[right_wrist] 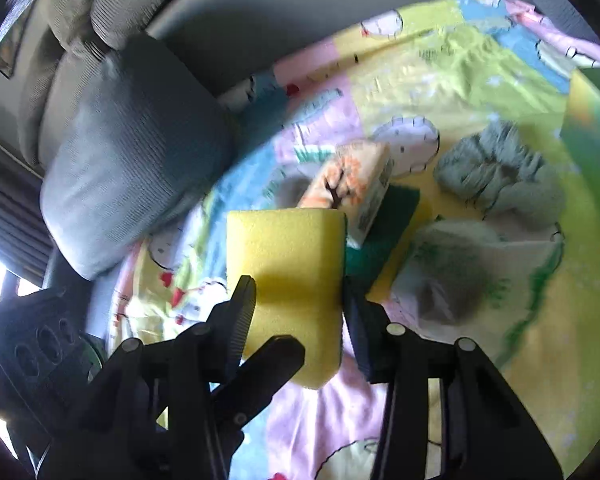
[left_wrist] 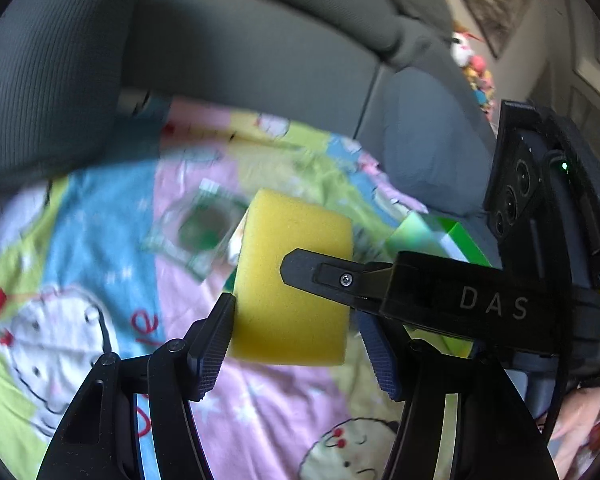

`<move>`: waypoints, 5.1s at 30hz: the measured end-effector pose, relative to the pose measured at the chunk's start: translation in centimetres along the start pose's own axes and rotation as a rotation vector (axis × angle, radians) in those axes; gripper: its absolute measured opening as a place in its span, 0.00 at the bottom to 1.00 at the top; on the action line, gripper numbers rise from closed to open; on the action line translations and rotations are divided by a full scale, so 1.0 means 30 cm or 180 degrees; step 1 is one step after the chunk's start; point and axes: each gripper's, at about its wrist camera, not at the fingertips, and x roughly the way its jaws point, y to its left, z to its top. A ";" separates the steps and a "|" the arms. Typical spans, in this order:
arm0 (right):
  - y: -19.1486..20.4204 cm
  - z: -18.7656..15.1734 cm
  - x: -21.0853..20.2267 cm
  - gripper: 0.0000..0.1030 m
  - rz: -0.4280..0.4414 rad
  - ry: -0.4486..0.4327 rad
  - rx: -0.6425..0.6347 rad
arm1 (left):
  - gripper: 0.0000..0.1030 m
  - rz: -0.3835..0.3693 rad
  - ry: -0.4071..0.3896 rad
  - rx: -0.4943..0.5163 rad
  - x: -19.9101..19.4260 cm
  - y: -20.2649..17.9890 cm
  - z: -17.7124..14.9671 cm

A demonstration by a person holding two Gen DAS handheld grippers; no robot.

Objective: Organize objects
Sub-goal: 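Move the right tool to the yellow sponge and close on it, then carry the yellow sponge with the right tool into the green box and release, then grasp the green-printed plastic bag with the right tool, then carry the plastic bag with the right tool into the green box and release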

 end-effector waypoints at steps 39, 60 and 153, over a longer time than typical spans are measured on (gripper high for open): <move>-0.623 -0.136 -0.731 0.44 -0.0951 -0.1621 0.1826 | 0.60 -0.1134 0.0988 0.0897 0.350 -0.838 -0.068; -0.370 -0.061 -0.723 0.77 -0.0803 -0.1596 0.0971 | 0.85 -0.0265 0.0334 0.0224 0.024 -0.401 -0.006; -0.203 -0.035 -0.486 0.53 0.0285 -0.0712 -0.0278 | 0.61 -0.0617 -0.0095 0.0392 -0.009 -0.439 0.024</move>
